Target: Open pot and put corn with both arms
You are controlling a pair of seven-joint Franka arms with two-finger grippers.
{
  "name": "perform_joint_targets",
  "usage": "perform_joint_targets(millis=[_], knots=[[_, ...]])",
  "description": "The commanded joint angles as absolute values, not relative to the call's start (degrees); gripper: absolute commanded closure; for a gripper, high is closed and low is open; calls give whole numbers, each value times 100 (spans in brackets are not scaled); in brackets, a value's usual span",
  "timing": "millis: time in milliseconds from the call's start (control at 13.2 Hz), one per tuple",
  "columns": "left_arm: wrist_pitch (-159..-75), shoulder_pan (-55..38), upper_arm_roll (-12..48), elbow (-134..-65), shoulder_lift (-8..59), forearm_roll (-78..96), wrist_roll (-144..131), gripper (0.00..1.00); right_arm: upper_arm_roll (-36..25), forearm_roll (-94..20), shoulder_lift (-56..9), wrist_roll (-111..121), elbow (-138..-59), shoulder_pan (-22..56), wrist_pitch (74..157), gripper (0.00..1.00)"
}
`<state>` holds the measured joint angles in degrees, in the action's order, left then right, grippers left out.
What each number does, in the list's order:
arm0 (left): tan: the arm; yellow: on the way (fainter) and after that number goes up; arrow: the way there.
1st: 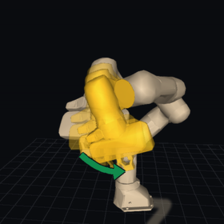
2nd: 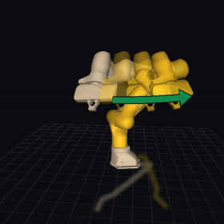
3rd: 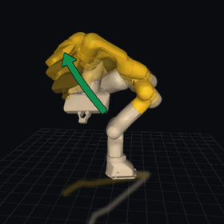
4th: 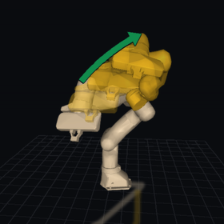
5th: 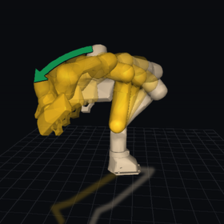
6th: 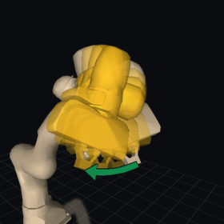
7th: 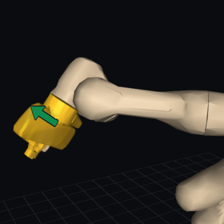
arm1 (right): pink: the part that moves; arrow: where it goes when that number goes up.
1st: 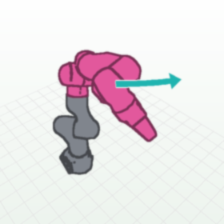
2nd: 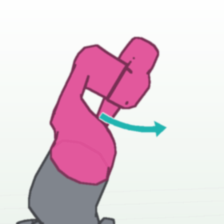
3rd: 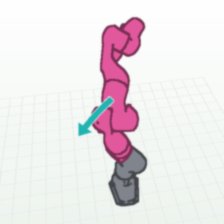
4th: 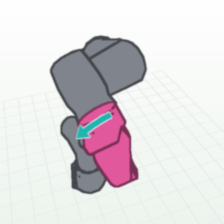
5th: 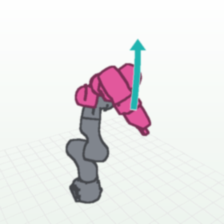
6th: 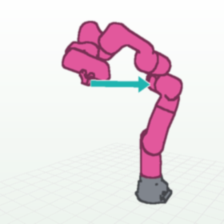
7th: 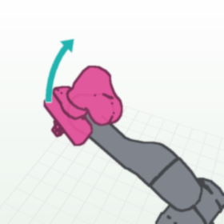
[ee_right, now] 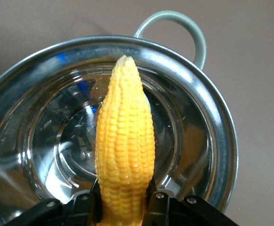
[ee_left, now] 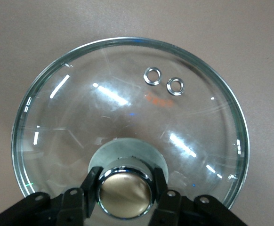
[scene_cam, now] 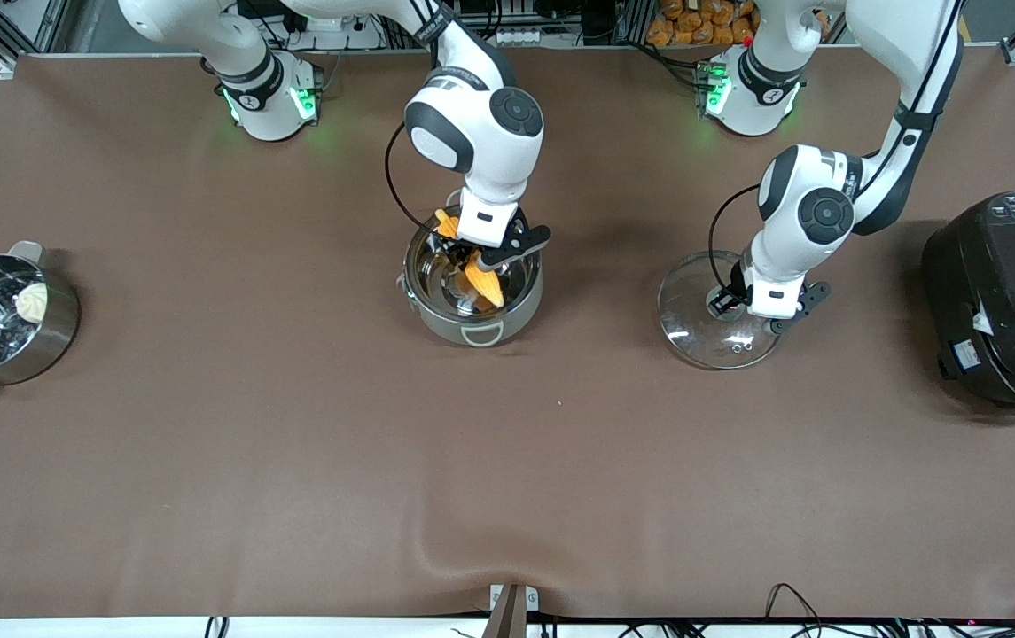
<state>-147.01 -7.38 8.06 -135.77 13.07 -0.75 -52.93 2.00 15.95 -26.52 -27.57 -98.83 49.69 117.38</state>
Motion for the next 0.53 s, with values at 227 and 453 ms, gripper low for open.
perform_joint_targets(millis=[227, 453], knots=[[-15345, -642, 905, -13790, 1371, 342, -5124, 100, 141, 1758, -2689, -2900, -9721, 5036, 11663, 88], [-15337, -659, 914, -13781, 1380, 343, -5133, 40, 141, 1942, -2698, -2900, -9729, 5045, 11681, 89]])
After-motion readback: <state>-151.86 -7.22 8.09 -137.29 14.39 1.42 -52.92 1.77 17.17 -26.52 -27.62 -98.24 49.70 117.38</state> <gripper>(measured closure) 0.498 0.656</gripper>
